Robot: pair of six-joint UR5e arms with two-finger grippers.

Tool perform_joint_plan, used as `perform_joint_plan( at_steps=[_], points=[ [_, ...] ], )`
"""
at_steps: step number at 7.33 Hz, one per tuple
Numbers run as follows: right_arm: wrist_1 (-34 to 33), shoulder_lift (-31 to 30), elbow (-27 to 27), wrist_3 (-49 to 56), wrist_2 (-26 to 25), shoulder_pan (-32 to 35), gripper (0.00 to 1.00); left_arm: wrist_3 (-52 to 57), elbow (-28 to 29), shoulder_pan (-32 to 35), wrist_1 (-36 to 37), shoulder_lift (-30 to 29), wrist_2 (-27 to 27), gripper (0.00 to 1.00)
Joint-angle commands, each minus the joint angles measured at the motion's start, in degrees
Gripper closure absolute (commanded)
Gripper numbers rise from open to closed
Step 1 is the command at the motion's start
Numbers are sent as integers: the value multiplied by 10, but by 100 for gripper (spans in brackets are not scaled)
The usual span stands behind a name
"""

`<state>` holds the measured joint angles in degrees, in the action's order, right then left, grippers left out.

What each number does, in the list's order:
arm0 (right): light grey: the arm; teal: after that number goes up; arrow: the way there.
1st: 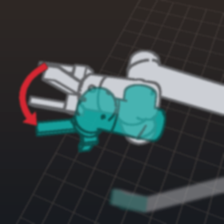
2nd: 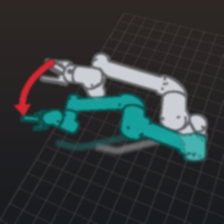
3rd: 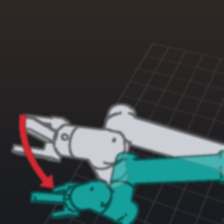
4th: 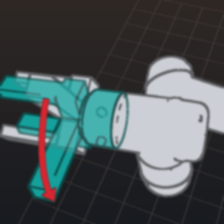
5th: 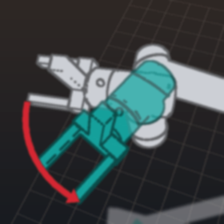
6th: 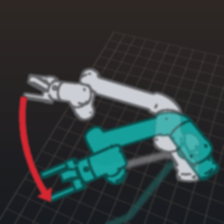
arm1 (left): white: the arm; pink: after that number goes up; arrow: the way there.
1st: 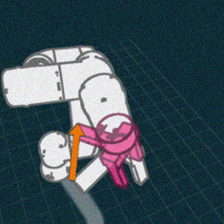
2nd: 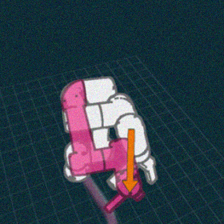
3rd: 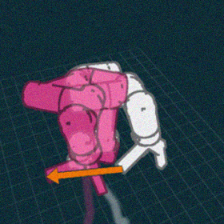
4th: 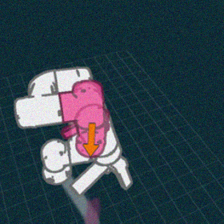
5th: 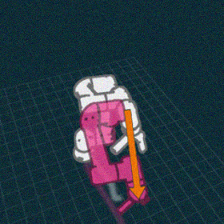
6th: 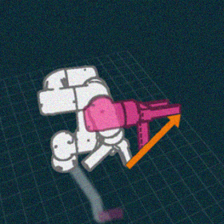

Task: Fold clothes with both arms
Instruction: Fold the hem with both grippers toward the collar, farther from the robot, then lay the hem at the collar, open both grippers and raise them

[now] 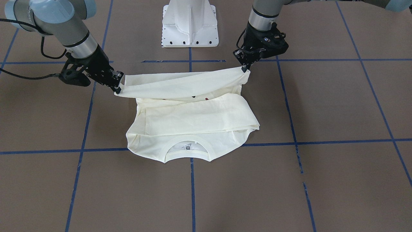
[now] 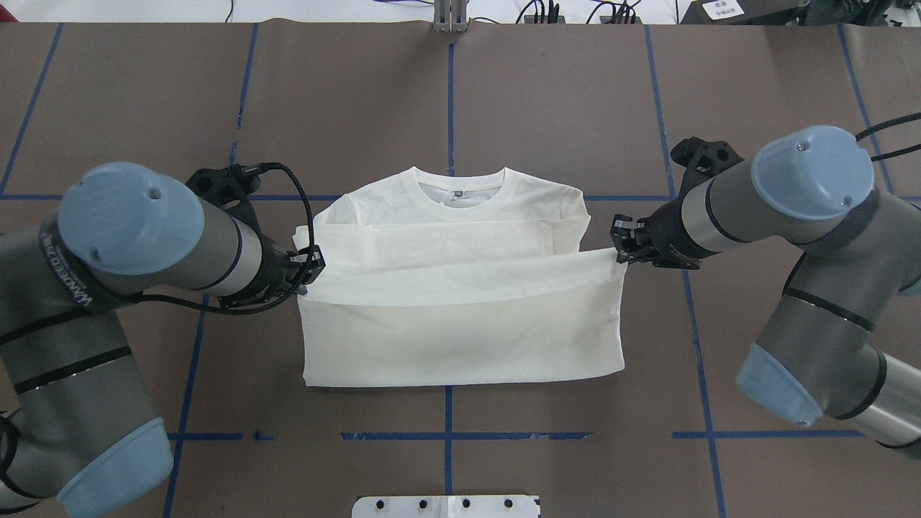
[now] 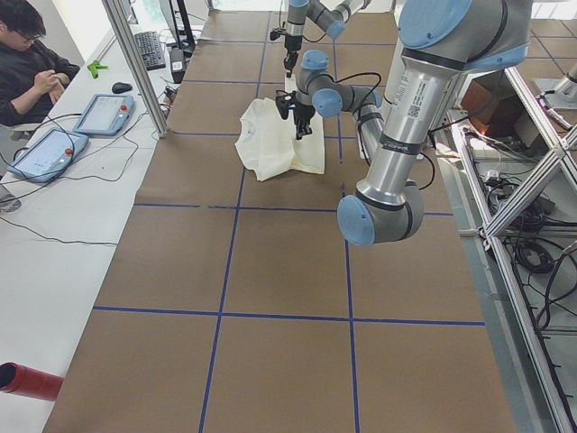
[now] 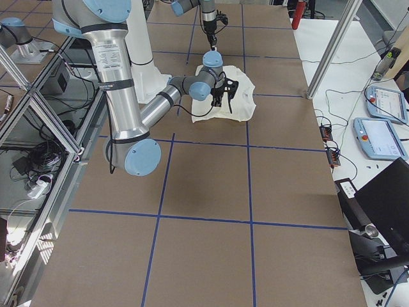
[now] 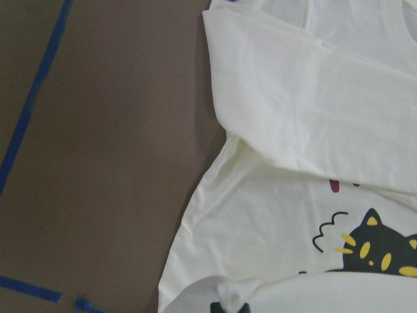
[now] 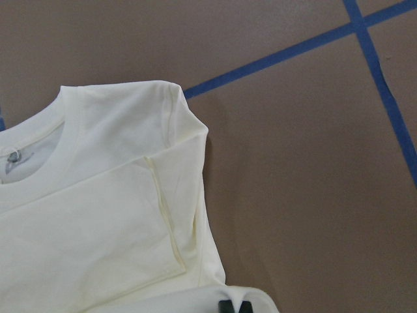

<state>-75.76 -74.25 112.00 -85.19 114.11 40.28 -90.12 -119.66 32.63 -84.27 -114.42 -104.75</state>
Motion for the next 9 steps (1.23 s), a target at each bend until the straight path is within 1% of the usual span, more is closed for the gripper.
perform_joint_plan(
  at_steps=[1,3,5,6,9],
  points=[
    [0,68,-74,1,-1,23,100,52,72,55,-29,-15,0,100],
    [1,129,-165,8,-1,45,100,55,184,67,-139,-33,1,100],
    [1,180,-237,11,-2,53,100,55,251,67,-205,-47,2,100],
    [2,194,-264,11,-2,52,100,53,283,67,-234,-52,2,100],
    [2,189,-268,15,-2,53,100,55,298,69,-239,-55,3,100]
  ],
)
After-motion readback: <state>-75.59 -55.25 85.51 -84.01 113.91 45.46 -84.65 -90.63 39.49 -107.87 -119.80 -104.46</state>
